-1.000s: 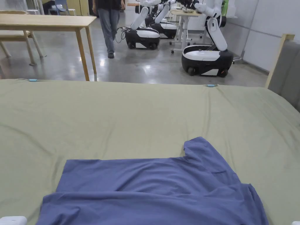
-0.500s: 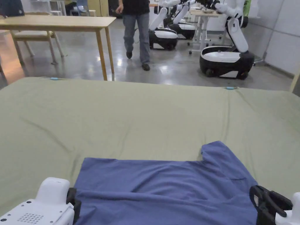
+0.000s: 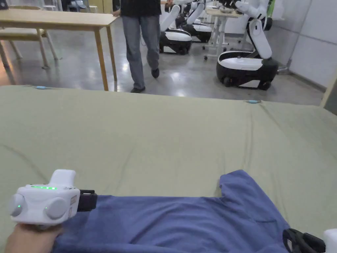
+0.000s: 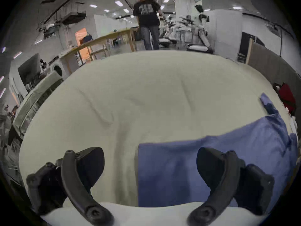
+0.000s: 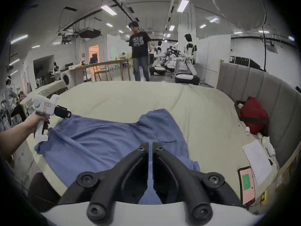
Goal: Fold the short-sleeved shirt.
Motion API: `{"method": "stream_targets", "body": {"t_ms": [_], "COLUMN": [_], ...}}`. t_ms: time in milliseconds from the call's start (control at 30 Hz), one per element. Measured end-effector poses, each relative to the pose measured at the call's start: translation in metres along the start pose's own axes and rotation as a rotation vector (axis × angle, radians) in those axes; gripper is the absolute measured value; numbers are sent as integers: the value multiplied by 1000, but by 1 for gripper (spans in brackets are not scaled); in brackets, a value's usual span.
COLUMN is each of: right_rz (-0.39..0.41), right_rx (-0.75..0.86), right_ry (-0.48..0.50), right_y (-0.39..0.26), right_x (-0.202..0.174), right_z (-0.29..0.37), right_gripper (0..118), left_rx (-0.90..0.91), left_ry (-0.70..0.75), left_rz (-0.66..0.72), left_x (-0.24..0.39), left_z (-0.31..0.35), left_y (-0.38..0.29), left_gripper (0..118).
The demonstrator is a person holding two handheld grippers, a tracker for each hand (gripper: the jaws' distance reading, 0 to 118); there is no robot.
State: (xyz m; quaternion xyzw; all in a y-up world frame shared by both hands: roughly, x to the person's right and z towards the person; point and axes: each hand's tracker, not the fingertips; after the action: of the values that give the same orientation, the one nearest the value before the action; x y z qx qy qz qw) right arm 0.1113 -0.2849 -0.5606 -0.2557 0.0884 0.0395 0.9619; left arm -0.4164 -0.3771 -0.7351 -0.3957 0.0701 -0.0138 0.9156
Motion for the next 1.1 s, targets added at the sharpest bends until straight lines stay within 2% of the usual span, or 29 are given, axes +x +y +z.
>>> {"method": "stream_targets", "body": {"t_ms": [33, 67, 100, 133, 167, 200, 233, 267, 367, 400, 433, 467, 500, 533, 567, 600, 633, 667, 800, 933, 1100], "right_rz": [2, 7, 6, 5, 8, 12, 15, 25, 59, 55, 40, 19, 4, -17, -1, 5, 22, 45, 10, -7, -21], "right_rx": [-35, -51, -55, -76, -136, -203, -260, -319, -417, -457, -490, -523, -565, -559, -529, -518, -494, -473, -448, -231, 6], "right_ry": [-8, -14, -19, -31, -34, -29, -34, -39, -95, -104, -99, -97, -97, -84, -93, -89, -92, -99, -64, -46, -19], "right_y": [5, 11, 15, 21, 27, 33, 37, 38, 41, 40, 38, 34, 31, 29, 33, 34, 35, 35, 36, 51, 54], "right_x": [5, 10, 15, 22, 29, 37, 42, 48, 62, 65, 69, 72, 74, 74, 72, 70, 67, 66, 67, 70, 61], "right_z": [-12, -25, -38, -56, -77, -102, -125, -151, -216, -232, -247, -257, -264, -263, -254, -246, -239, -233, -210, -154, -34], "right_gripper": [6, 6, 9, 26, 58, 102, 116, 116, 112, 99, 76, 69, 67, 67, 65, 51, 23, 2, 2, 2, 2], "left_rx": [-25, -43, -75, -120, -121, -84, -80, -72, -56, -44, -34, -33, -32, -29, -28, -27, -27, -25, 5, 129, 278], "left_ry": [12, 13, 6, -9, -65, -42, -20, 2, -1, 4, 4, 0, -3, -8, -12, -13, -21, -26, -27, -36, -75], "left_rz": [-9, -46, -92, -148, -166, -185, -200, -224, -248, -253, -254, -252, -245, -240, -237, -235, -232, -227, -198, -157, -79], "left_x": [2, 7, 12, 18, 22, 26, 29, 31, 35, 36, 35, 34, 33, 33, 33, 32, 32, 33, 32, 26, 8], "left_z": [-11, -21, -27, -27, -24, -17, -12, -5, 7, 12, 16, 19, 21, 27, 29, 30, 32, 34, 44, 89, 173], "left_y": [5, 9, 11, 8, 8, 11, 13, 11, 10, 9, 9, 9, 9, 8, 7, 7, 7, 7, 6, 3, -23], "left_gripper": [107, 98, 77, 61, 48, 21, 5, 5, 5, 5, 5, 5, 5, 5, 5, 5, 5, 5, 5, 5, 5]}}
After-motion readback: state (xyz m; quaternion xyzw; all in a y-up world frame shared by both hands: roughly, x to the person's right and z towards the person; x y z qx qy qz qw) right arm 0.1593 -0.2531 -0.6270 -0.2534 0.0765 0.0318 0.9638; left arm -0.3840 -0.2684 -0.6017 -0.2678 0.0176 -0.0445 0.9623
